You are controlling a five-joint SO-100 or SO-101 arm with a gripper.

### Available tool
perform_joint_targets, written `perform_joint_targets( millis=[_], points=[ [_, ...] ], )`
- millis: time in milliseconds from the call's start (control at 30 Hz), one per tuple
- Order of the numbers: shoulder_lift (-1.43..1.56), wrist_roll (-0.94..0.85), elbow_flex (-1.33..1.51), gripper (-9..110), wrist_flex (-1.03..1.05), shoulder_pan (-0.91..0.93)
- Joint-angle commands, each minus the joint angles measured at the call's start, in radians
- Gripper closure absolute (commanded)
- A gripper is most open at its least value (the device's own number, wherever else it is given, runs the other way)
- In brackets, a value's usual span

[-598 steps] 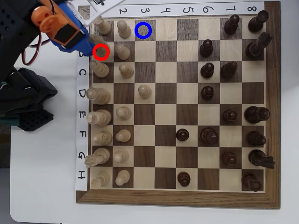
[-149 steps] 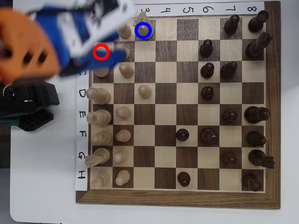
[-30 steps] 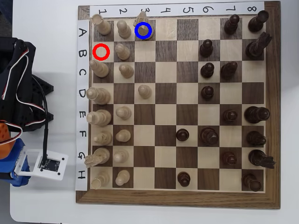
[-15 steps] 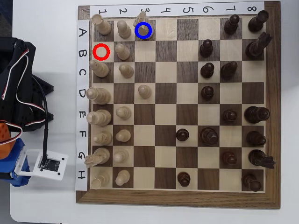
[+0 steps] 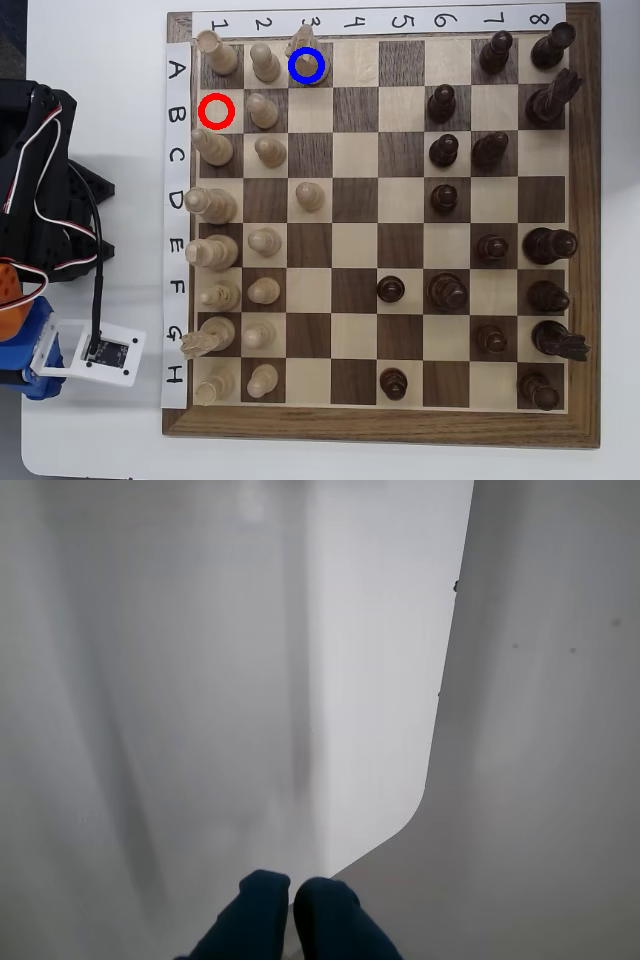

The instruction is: Move the piece to destination

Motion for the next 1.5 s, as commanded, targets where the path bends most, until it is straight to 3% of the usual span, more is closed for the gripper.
perform_joint_targets(
  millis=[0,1467],
  points=[
    [0.058,-0.002,-0.032,101,0.011,0.008],
    [0.058,0.021,-0.031,101,0.012,0.037]
  ],
)
